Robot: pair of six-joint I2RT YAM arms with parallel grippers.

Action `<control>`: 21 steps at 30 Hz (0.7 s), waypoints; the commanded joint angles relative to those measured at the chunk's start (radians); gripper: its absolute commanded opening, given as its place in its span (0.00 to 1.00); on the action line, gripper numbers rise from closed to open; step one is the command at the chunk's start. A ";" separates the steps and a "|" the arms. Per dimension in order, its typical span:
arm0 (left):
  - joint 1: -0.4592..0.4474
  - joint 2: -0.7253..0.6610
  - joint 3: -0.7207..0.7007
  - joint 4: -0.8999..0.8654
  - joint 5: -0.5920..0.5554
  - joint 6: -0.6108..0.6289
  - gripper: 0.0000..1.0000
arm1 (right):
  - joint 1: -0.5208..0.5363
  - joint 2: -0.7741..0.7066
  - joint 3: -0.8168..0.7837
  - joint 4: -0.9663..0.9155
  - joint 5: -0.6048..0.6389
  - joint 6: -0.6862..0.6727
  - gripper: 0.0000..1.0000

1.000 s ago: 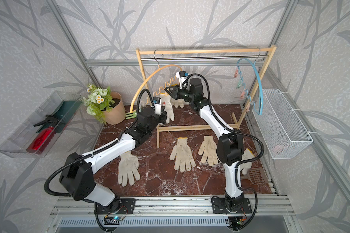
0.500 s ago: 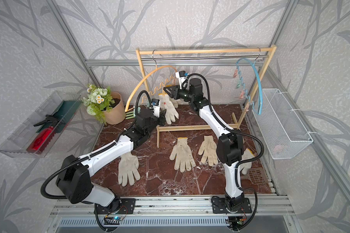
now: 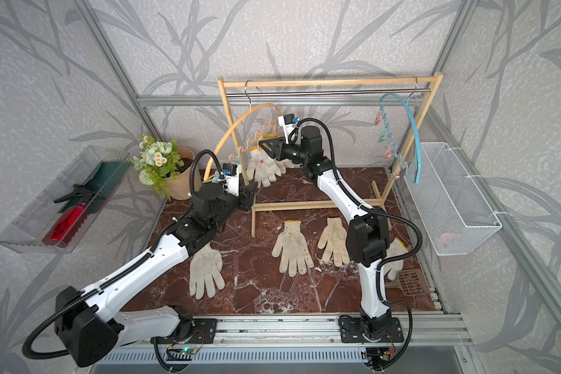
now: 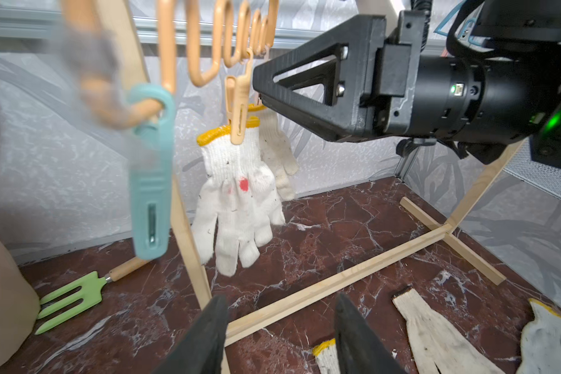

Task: Clip the gloves onto a hanger to dry
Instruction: Open the clamp at the hanger.

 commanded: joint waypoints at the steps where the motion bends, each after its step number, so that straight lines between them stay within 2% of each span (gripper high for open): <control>1: 0.002 -0.063 -0.014 -0.094 0.022 -0.036 0.54 | 0.008 -0.043 0.014 0.031 -0.016 -0.003 0.46; 7: 0.001 -0.148 -0.010 -0.193 0.023 -0.049 0.54 | 0.024 -0.095 -0.046 0.041 -0.010 -0.024 0.48; 15: 0.001 -0.212 0.006 -0.281 0.006 -0.037 0.54 | 0.033 -0.220 -0.199 0.064 0.086 -0.073 0.50; 21: 0.002 -0.240 0.013 -0.320 -0.002 -0.018 0.54 | 0.063 -0.277 -0.263 0.071 0.072 -0.079 0.58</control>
